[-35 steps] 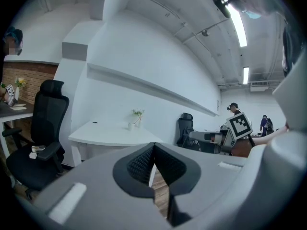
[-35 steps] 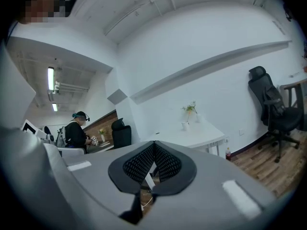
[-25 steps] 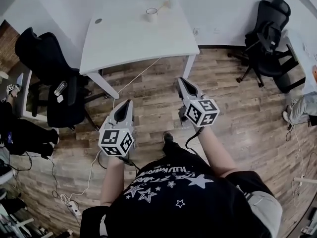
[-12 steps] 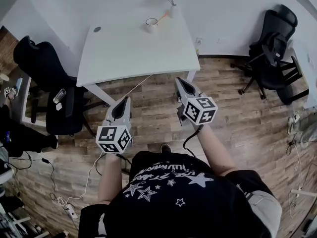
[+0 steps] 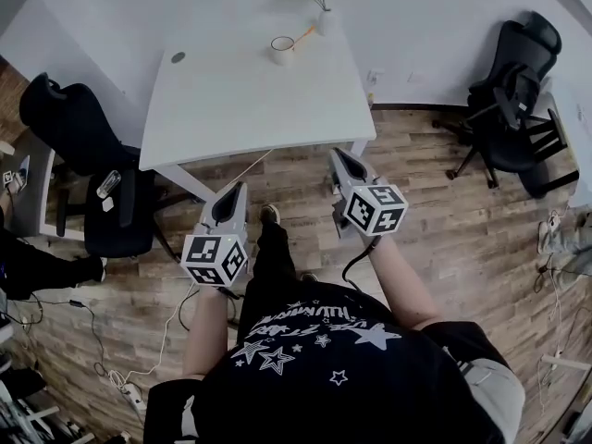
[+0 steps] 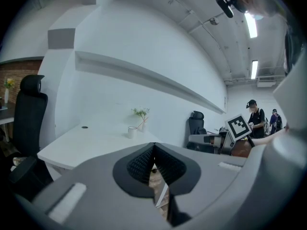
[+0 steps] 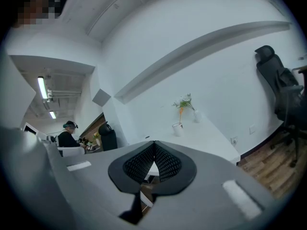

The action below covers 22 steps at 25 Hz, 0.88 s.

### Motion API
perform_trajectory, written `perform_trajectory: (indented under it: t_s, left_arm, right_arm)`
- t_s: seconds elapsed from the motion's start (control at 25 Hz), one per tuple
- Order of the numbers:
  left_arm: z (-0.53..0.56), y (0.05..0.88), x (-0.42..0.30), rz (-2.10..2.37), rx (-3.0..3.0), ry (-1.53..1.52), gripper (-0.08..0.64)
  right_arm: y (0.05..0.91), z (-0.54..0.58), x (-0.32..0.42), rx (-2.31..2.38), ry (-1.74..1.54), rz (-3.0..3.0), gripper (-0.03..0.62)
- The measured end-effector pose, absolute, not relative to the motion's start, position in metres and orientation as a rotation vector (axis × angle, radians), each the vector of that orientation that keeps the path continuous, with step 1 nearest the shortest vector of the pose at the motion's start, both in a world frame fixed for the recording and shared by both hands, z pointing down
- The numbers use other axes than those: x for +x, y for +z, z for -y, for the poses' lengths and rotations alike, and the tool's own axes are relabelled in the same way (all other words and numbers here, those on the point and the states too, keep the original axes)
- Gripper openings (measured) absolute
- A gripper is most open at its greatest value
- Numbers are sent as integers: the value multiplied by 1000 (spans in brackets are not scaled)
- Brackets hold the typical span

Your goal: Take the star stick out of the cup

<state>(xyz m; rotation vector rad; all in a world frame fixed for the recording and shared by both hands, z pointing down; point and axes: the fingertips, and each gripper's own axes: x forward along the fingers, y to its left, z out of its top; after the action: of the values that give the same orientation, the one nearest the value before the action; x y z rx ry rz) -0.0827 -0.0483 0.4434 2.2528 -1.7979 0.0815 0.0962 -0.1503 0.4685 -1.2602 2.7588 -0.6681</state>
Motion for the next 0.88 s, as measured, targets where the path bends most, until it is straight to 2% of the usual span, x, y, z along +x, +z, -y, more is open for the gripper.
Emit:
perform_trajectory:
  t_s: [0.32, 0.88]
  left_arm:
    - [126, 445, -92, 1736, 2307, 71, 2]
    - [276, 445, -150, 1662, 2346, 52, 2]
  right_arm:
    - [463, 219, 98, -1352, -636, -2712, 17]
    - [454, 362, 50, -1461, -627, -2648, 17]
